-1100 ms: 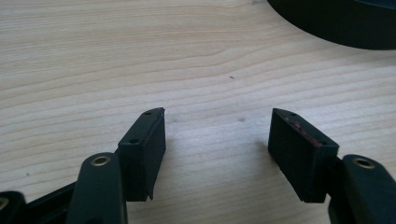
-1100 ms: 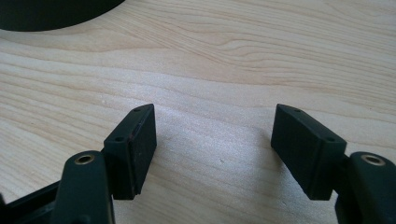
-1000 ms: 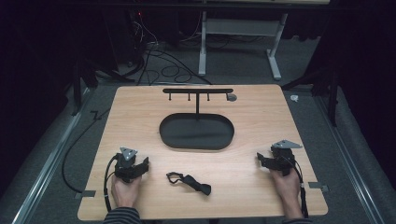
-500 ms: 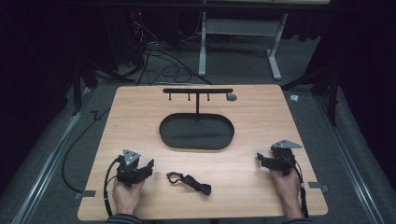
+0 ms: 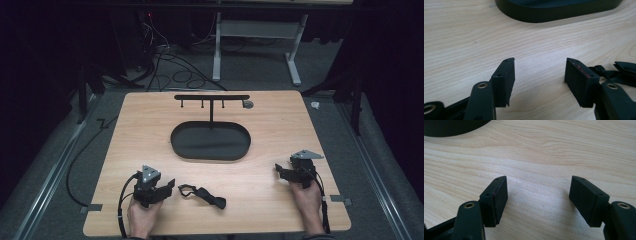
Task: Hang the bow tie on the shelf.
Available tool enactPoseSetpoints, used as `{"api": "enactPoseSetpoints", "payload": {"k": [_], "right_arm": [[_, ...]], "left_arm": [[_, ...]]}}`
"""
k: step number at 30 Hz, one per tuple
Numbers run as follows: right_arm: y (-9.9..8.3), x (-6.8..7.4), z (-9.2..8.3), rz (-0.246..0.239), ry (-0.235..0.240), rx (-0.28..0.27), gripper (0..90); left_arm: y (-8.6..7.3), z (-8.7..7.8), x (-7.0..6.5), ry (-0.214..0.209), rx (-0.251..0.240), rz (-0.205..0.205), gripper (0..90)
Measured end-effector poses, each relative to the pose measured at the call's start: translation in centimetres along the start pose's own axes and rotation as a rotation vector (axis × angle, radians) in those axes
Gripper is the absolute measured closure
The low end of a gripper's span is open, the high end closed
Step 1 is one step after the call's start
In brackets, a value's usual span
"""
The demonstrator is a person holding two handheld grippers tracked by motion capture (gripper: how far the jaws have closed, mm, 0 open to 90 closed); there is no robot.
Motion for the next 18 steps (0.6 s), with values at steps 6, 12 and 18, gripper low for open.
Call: {"api": "enactPoseSetpoints", "payload": {"k": [6, 12, 18], "right_arm": [[0.0, 0.0, 0.0, -0.001, 0.000, 0.002, 32.6], [0.0, 0.0, 0.0, -0.001, 0.000, 0.002, 32.6], [0.0, 0.0, 0.0, 0.001, 0.001, 0.003, 32.5]], "left_arm": [[-0.2, 0.4, -1.1, -0.029, 0.023, 0.011, 41.7], [-0.4, 1.0, -1.9, -0.038, 0.048, 0.044, 42.5], [-0.9, 1.8, -2.1, -0.056, 0.080, 0.026, 46.1]]}}
Point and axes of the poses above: each handheld gripper's, and its own axes: z roughly forward along the jaws, y roughly out of its top, x roughly to its left, the point moved 6 cm from there along z, roughly forward along the jaws, and after that the axes turned 10 degrees about -y, right-handed, at the moved point
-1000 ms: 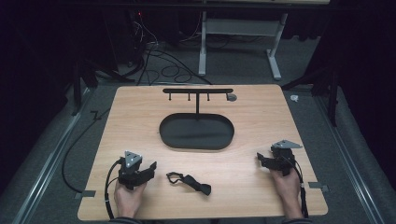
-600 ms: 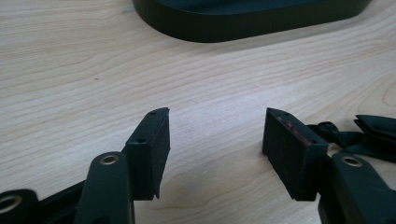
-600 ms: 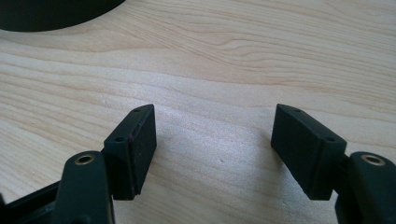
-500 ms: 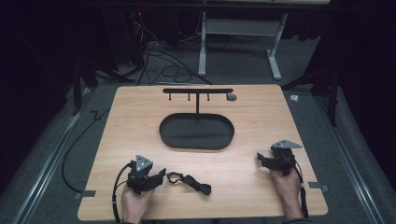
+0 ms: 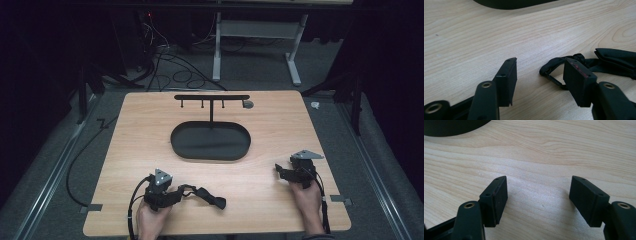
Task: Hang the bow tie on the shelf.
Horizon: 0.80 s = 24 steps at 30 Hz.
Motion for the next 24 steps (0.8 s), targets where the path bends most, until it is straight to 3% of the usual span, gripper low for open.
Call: {"api": "enactPoseSetpoints", "payload": {"k": [7, 10, 12, 16, 21, 24], "right_arm": [[0.0, 0.0, 0.0, -0.002, 0.000, 0.000, 32.2], [0.0, 0.0, 0.0, -0.002, 0.001, 0.000, 32.2], [0.0, 0.0, 0.0, -0.002, 0.000, 0.000, 32.2], [0.0, 0.0, 0.0, -0.001, 0.001, -0.002, 32.2], [0.0, 0.0, 0.0, -0.001, 0.002, -0.002, 32.1], [0.0, 0.0, 0.0, -0.001, 0.002, -0.002, 32.2]], "left_arm": [[-0.4, 0.6, -0.1, 0.011, 0.040, 0.016, 57.6], [-0.4, 0.8, -0.6, 0.035, 0.064, 0.062, 64.7], [-0.3, 0.9, -0.7, 0.032, 0.068, 0.080, 71.9], [-0.2, 1.0, -0.5, 0.007, 0.062, 0.073, 84.3], [0.0, 1.2, -0.5, -0.005, 0.070, 0.078, 86.8], [0.7, 0.9, -0.7, -0.017, 0.051, 0.090, 87.0]]}}
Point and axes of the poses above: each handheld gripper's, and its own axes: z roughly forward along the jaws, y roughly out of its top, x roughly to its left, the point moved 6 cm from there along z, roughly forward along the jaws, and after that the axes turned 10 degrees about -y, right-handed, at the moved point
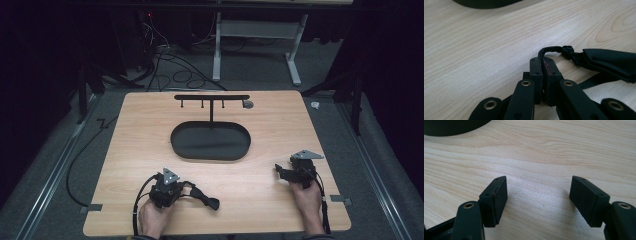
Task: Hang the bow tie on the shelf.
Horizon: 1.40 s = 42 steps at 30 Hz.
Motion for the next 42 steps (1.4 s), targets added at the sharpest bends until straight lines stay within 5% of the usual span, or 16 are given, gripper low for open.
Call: {"api": "enactPoseSetpoints", "payload": {"k": [17, 30, 42], "right_arm": [[0.0, 0.0, 0.0, -0.002, 0.005, 0.001, 31.6], [0.0, 0.1, 0.0, -0.004, 0.003, 0.000, 31.3], [0.0, 0.1, 0.0, -0.005, 0.004, 0.000, 31.2]], "left_arm": [[6.3, -2.9, -0.7, -0.037, -0.129, 0.086, 87.0], [10.9, -4.0, -1.8, -0.079, -0.169, 0.179, 87.0], [14.1, -4.4, -1.5, -0.068, -0.175, 0.228, 87.0]]}}
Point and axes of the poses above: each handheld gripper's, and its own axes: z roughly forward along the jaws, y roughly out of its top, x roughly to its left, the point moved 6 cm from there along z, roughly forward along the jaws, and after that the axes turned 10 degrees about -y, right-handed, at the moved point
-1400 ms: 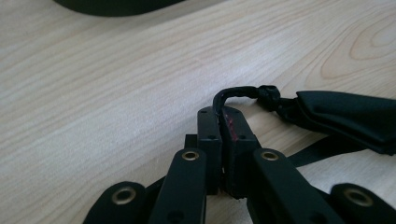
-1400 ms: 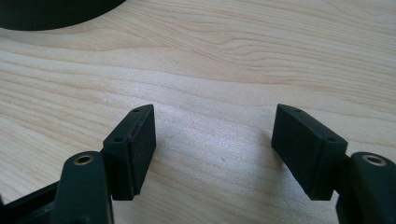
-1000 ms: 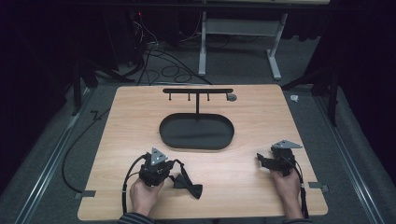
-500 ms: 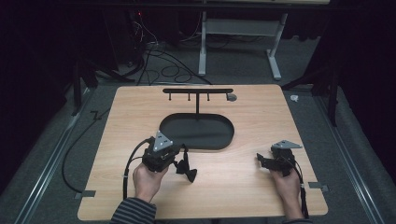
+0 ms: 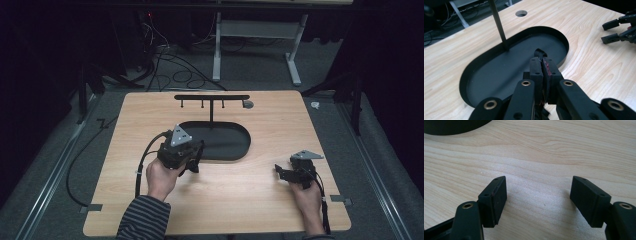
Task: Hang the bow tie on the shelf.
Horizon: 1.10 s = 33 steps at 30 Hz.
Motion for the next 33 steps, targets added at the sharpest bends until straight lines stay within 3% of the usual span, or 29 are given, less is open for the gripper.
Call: {"api": "enactPoseSetpoints", "payload": {"k": [8, 19, 33], "right_arm": [[0.0, 0.0, 0.0, 0.001, 0.002, 0.001, 31.1], [0.0, 0.0, 0.0, -0.002, 0.003, 0.000, 31.1], [0.0, 0.0, 0.0, -0.002, 0.002, -0.001, 31.1]], "left_arm": [[1.7, 0.2, 1.3, 0.006, -0.024, -0.011, 86.7], [4.2, 1.2, 2.8, 0.021, -0.023, 0.007, 86.7], [6.1, 2.5, 5.0, 0.017, -0.054, -0.047, 86.6]]}}
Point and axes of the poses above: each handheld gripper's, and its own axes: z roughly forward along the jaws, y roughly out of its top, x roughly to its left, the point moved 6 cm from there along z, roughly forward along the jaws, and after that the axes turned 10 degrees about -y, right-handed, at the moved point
